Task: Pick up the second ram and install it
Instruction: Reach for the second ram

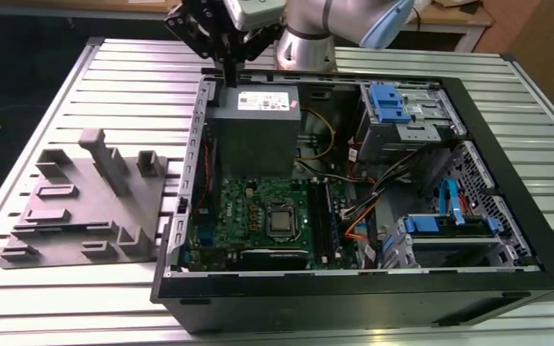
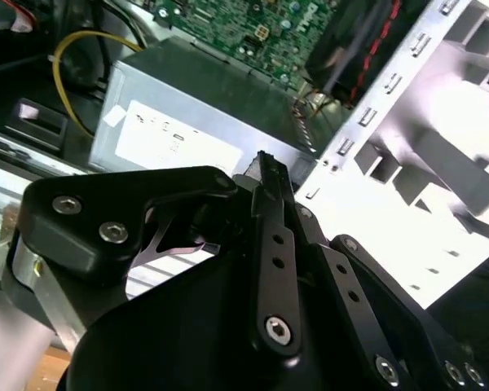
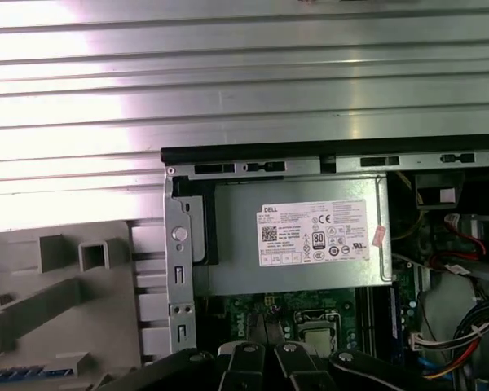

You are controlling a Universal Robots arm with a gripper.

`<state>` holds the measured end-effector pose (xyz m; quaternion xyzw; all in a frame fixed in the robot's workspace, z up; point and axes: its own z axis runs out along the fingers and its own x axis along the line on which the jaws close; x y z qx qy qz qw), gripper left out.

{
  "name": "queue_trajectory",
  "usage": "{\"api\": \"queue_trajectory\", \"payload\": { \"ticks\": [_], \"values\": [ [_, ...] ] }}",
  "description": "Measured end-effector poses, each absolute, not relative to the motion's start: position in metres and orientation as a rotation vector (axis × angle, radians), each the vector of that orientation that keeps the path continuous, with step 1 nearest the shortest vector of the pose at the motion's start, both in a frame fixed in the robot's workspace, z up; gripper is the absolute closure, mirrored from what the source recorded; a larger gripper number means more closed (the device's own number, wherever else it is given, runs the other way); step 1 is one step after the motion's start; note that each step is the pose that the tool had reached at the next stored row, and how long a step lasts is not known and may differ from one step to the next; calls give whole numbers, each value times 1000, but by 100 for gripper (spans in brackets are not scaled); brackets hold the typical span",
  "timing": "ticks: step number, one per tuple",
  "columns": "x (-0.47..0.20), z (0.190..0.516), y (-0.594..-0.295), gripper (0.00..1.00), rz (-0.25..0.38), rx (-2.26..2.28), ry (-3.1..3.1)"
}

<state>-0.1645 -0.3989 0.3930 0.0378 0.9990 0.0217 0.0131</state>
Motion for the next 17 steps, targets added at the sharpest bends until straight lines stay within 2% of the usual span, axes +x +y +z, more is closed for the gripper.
{"api": "queue_trajectory", "payload": {
  "ticks": [17],
  "values": [
    [-205,392,-399,93,68,118,3113]
  ]
}}
